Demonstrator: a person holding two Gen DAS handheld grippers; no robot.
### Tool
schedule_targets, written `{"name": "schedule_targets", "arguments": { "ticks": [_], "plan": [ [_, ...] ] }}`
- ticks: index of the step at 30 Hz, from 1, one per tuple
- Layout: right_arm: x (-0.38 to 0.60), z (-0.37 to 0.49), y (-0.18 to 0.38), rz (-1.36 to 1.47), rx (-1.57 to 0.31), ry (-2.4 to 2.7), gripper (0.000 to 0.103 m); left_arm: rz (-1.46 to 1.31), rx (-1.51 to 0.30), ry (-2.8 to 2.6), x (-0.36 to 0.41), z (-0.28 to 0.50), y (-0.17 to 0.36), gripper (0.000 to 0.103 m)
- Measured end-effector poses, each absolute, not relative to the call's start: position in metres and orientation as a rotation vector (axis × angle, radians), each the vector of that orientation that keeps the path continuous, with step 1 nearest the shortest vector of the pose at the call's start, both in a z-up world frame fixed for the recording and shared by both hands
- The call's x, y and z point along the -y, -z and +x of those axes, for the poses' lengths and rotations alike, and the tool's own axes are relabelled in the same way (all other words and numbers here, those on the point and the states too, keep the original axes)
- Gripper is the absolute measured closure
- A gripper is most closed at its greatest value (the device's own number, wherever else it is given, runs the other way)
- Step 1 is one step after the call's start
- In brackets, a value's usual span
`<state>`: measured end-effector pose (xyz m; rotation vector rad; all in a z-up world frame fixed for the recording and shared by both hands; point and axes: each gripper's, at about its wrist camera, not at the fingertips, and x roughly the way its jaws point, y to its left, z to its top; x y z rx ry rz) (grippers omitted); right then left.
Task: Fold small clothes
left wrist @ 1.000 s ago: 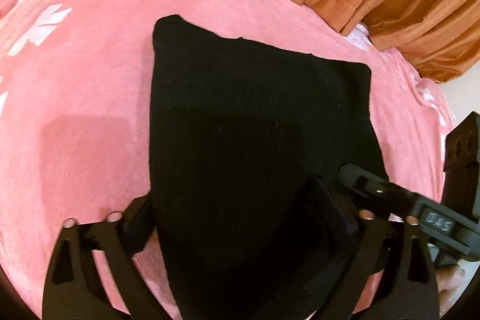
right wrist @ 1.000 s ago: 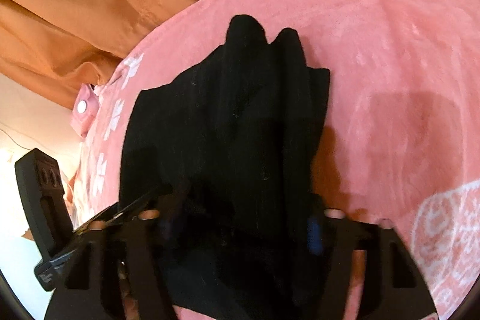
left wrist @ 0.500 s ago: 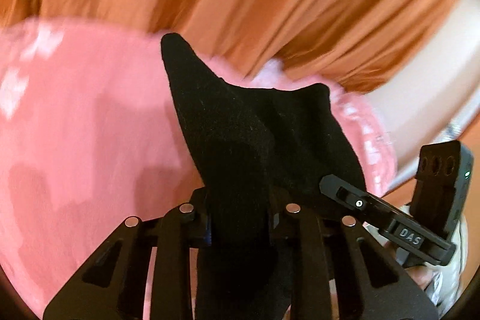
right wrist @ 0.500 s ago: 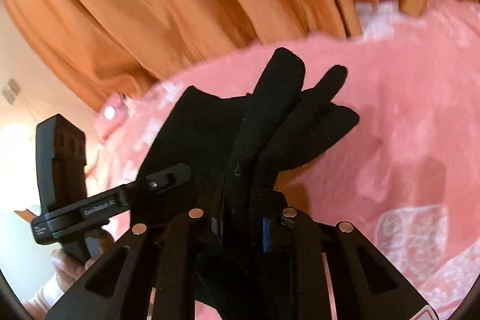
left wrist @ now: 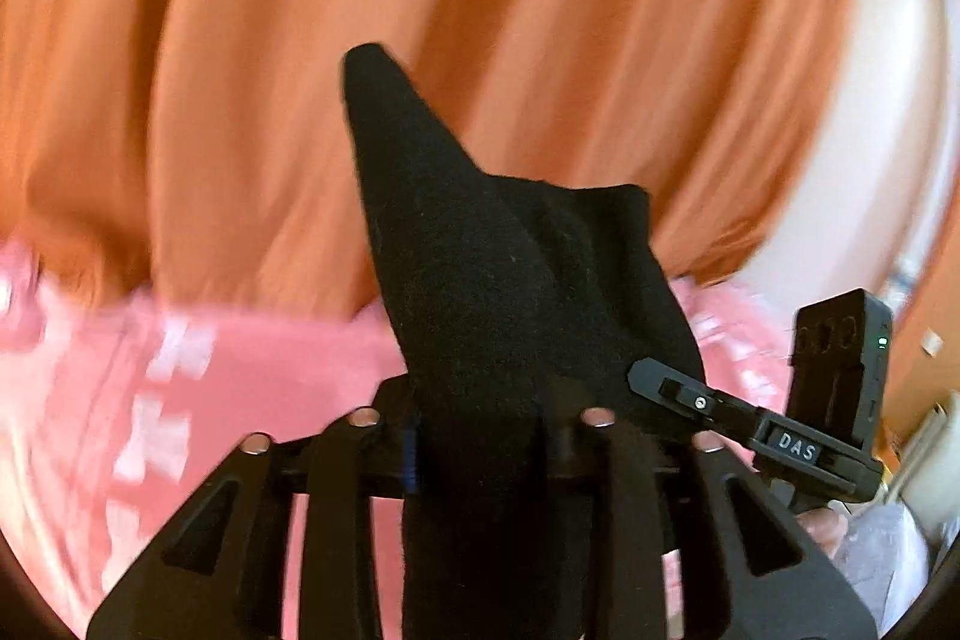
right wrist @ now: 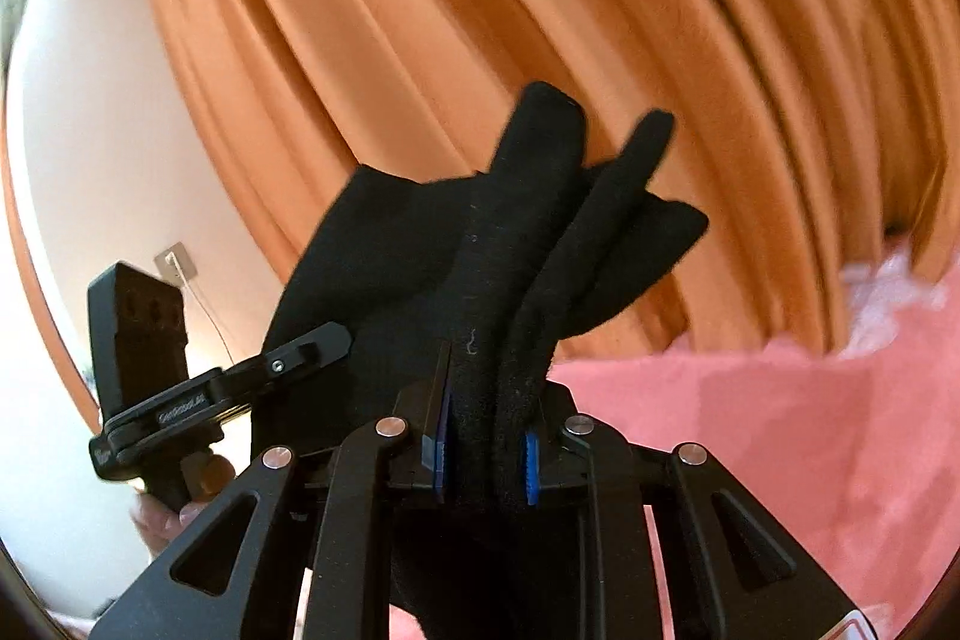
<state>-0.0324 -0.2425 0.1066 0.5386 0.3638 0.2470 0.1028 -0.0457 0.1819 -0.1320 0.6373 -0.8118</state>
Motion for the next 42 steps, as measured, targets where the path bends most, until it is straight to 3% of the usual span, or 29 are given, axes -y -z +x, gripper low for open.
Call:
{"name": "schedule_targets", "arguments": {
  "ticks": [1, 2, 4, 6, 9, 10, 12, 16, 18, 19, 20, 21, 22, 23, 27, 30, 32, 34, 36, 37, 38, 41, 42],
  "plan": [
    [0.242, -0.014, -0.085, 0.536, -0.422, -0.224, 0.077, -0.142, -0.699, 0.766, 0.046, 0.120, -0.153, 0.053],
    [0.243, 0.002, -0.060, 0.526, -0.484, -0.180, 0.071, -0.136, -0.770, 0.704, 0.047, 0.137, -0.118, 0.052],
    [0.245, 0.033, 0.006, 0.465, -0.671, -0.024, 0.070, -0.123, -0.936, 0.533, 0.038, 0.166, -0.039, 0.057],
    [0.249, 0.048, 0.047, 0.448, -0.819, 0.080, 0.071, -0.217, -1.071, 0.469, 0.022, 0.176, 0.001, 0.058],
    [0.251, 0.052, 0.055, 0.560, -0.833, -0.026, 0.069, -0.355, -1.140, 0.582, 0.011, 0.175, 0.010, 0.055],
    [0.250, 0.051, 0.055, 0.562, -0.835, -0.041, 0.065, -0.328, -1.105, 0.585, 0.010, 0.171, 0.006, 0.048],
    [0.241, 0.048, 0.061, 0.547, -0.855, -0.047, 0.044, -0.263, -1.074, 0.590, 0.014, 0.164, 0.006, 0.038],
    [0.226, 0.050, 0.095, 0.512, -0.962, -0.014, 0.043, -0.209, -1.161, 0.598, 0.028, 0.165, 0.028, 0.038],
    [0.224, 0.057, 0.117, 0.543, -1.008, -0.021, 0.043, -0.213, -1.221, 0.595, 0.035, 0.165, 0.045, 0.042],
    [0.222, 0.061, 0.125, 0.563, -1.025, -0.033, 0.043, -0.216, -1.243, 0.603, 0.039, 0.166, 0.051, 0.050],
    [0.219, 0.063, 0.128, 0.565, -1.022, -0.036, 0.047, -0.211, -1.252, 0.604, 0.041, 0.163, 0.057, 0.057],
    [0.216, 0.063, 0.128, 0.548, -1.007, -0.040, 0.071, -0.186, -1.240, 0.603, 0.043, 0.160, 0.056, 0.063],
    [0.213, 0.063, 0.124, 0.528, -1.001, -0.058, 0.087, -0.163, -1.223, 0.605, 0.043, 0.157, 0.053, 0.076],
    [0.210, 0.065, 0.119, 0.517, -0.992, -0.068, 0.090, -0.158, -1.205, 0.619, 0.043, 0.153, 0.047, 0.085],
    [0.203, 0.044, 0.067, 0.491, -0.822, -0.107, 0.092, -0.205, -1.120, 0.687, 0.025, 0.141, 0.017, 0.086],
    [0.207, 0.035, 0.077, 0.461, -0.863, -0.099, 0.093, -0.166, -1.217, 0.678, 0.029, 0.140, 0.044, 0.085],
    [0.211, 0.041, 0.124, 0.495, -1.030, -0.068, 0.091, -0.174, -1.274, 0.643, 0.029, 0.141, 0.064, 0.079],
    [0.217, 0.038, 0.139, 0.565, -1.031, -0.068, 0.090, -0.217, -1.265, 0.648, 0.025, 0.142, 0.056, 0.076],
    [0.221, 0.037, 0.127, 0.566, -1.012, -0.061, 0.078, -0.258, -1.200, 0.643, 0.018, 0.145, 0.039, 0.058],
    [0.224, 0.036, 0.119, 0.558, -0.987, -0.053, 0.076, -0.282, -1.159, 0.624, 0.014, 0.148, 0.034, 0.039],
    [0.227, 0.036, 0.112, 0.559, -0.957, -0.049, 0.070, -0.292, -1.136, 0.608, 0.013, 0.150, 0.032, 0.029],
    [0.240, 0.044, 0.109, 0.634, -0.882, -0.013, 0.036, -0.340, -1.131, 0.589, 0.020, 0.170, 0.040, 0.028],
    [0.243, 0.052, 0.117, 0.653, -0.899, -0.012, 0.036, -0.349, -1.151, 0.588, 0.028, 0.177, 0.046, 0.028]
  ]
}}
